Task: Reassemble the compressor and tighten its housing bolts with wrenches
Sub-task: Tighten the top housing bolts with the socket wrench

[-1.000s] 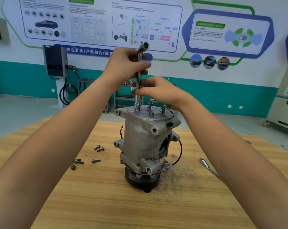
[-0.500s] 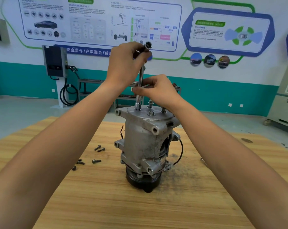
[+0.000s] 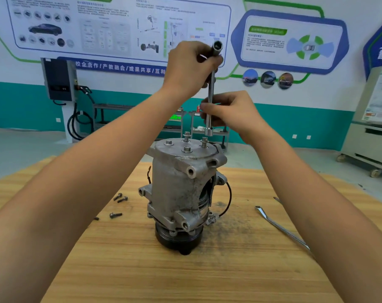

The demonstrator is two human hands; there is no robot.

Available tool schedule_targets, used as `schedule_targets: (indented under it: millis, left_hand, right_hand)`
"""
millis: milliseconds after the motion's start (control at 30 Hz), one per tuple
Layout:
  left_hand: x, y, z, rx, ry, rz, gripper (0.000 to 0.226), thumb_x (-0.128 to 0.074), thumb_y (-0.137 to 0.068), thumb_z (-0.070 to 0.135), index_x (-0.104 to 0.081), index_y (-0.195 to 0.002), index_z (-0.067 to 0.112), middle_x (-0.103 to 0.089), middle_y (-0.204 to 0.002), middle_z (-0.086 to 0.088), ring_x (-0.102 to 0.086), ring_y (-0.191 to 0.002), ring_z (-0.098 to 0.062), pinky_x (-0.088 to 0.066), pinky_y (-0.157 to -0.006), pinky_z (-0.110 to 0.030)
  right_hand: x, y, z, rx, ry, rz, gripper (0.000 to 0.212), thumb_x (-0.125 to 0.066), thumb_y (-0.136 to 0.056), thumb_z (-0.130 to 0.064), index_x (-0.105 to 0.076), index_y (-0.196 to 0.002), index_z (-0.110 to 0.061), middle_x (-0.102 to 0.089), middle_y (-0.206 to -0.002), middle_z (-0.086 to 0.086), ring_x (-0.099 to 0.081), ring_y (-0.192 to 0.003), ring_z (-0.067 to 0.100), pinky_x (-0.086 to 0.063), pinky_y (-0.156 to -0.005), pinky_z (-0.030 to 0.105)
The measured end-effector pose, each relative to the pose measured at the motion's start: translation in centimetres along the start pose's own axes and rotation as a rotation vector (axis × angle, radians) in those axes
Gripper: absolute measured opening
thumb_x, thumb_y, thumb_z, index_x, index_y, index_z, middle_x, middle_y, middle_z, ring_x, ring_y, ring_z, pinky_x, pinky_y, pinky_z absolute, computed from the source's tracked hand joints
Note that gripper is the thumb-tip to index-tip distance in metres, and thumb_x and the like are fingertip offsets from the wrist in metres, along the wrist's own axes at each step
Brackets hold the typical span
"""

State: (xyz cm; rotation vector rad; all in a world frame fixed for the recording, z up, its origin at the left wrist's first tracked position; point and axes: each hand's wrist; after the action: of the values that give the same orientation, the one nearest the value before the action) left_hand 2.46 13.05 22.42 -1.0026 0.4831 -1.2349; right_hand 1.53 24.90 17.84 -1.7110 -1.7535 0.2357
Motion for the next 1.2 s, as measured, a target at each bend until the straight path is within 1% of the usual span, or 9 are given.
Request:
schedule_targets:
  millis: [167,300,533,633,767,967,1067,1133,1200]
  left_hand:
    - [-0.1,0.0,-0.2,0.021,-0.019,-0.024,0.002,-0.061,-0.088,0.014,-0.062,-0.087,0.014,-0.067,-0.079,-0.009,-0.067,-0.076,-0.033,-0.057,-0.065,-0.037]
    - [-0.1,-0.1,-0.7,0.044,-0.020,-0.039,0.002,-0.061,-0.089,0.013,-0.062,-0.088,0.012,-0.065,-0.074,-0.007,-0.067,-0.071,-0.031,-0.057,-0.067,-0.041]
    - [0.1,0.4,-1.2,0.261,0.301,-0.230,0.011,-0.053,-0.095,0.018,-0.061,-0.090,0.011,-0.067,-0.081,-0.003,-0.066,-0.068,-0.013,-0.056,-0.069,-0.027]
    - [-0.1,0.8,-1.6,0.280,0.073,-0.341,0.017,-0.062,-0.089,0.029,-0.062,-0.097,0.014,-0.067,-0.088,0.001,-0.064,-0.080,-0.012,-0.055,-0.076,-0.032]
    - [-0.5,1.6,-1.7,0.276,0.020,-0.339,0.010,-0.071,-0.081,0.013,-0.067,-0.089,0.008,-0.066,-0.079,-0.005,-0.063,-0.072,-0.012,-0.055,-0.078,-0.031]
    - [-0.1,1.3,-1.3,0.277,-0.038,-0.349,0.014,-0.075,-0.077,0.017,-0.071,-0.090,0.015,-0.066,-0.071,0.008,-0.058,-0.059,0.005,-0.043,-0.055,-0.010]
    - [0.2,1.3,-1.6,0.312,0.007,-0.304,0.030,-0.075,-0.077,0.014,-0.061,-0.104,0.015,-0.067,-0.084,0.002,-0.063,-0.071,-0.003,-0.047,-0.063,-0.015]
    - [0.4,1.4,-1.6,0.330,0.023,-0.300,0.025,-0.071,-0.081,0.011,-0.060,-0.103,0.016,-0.068,-0.091,-0.001,-0.065,-0.084,-0.010,-0.047,-0.074,-0.022]
    - [0.6,1.4,-1.4,0.339,0.019,-0.344,0.014,-0.066,-0.084,0.010,-0.065,-0.094,0.019,-0.068,-0.091,0.004,-0.063,-0.090,-0.010,-0.045,-0.081,-0.030]
  right_hand:
    - [-0.2,0.0,0.4,0.004,-0.025,-0.017,0.006,-0.069,-0.085,-0.015,-0.064,-0.084,-0.018,-0.070,-0.073,-0.003,-0.069,-0.067,0.008,-0.058,-0.067,0.022]
    - [-0.4,0.1,0.4,0.014,0.011,-0.041,0.009,-0.067,-0.086,-0.017,-0.065,-0.093,-0.013,-0.069,-0.074,-0.003,-0.069,-0.072,0.010,-0.058,-0.071,0.026]
    - [0.8,1.0,0.9,-0.012,-0.014,-0.248,0.016,-0.058,-0.090,-0.006,-0.063,-0.091,-0.021,-0.071,-0.086,-0.006,-0.069,-0.084,0.007,-0.056,-0.080,0.023]
    - [0.5,1.1,1.3,0.058,0.141,-0.089,0.010,-0.069,-0.083,-0.015,-0.062,-0.087,-0.021,-0.069,-0.085,-0.001,-0.068,-0.081,0.010,-0.056,-0.081,0.029]
    - [-0.3,1.1,1.6,0.120,0.234,0.029,0.015,-0.075,-0.077,-0.027,-0.060,-0.076,-0.027,-0.063,-0.070,-0.010,-0.060,-0.070,0.004,-0.050,-0.067,0.023]
    - [0.7,1.4,2.2,-0.009,0.051,-0.245,0.014,-0.060,-0.089,-0.014,-0.065,-0.089,-0.027,-0.070,-0.093,-0.011,-0.063,-0.101,0.006,-0.046,-0.091,0.025]
    - [0.5,1.4,2.0,0.023,0.131,-0.089,0.010,-0.074,-0.079,-0.023,-0.064,-0.079,-0.026,-0.067,-0.081,-0.014,-0.066,-0.089,0.004,-0.052,-0.082,0.023]
    - [0.2,1.2,2.1,0.058,0.194,-0.016,0.014,-0.076,-0.076,-0.030,-0.062,-0.074,-0.029,-0.065,-0.078,-0.013,-0.065,-0.084,0.003,-0.052,-0.075,0.022]
    - [0.1,1.1,2.0,0.032,0.153,-0.083,0.008,-0.069,-0.083,-0.029,-0.063,-0.078,-0.031,-0.067,-0.083,-0.013,-0.063,-0.089,0.003,-0.048,-0.082,0.026]
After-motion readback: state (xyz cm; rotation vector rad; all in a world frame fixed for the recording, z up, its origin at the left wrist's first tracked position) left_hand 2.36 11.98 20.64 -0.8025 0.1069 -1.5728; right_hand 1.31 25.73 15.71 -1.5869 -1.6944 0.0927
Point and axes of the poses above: each hand's wrist, its own y-axis away from the middle knuckle, its own x-axis out of the back of the hand, z = x × y
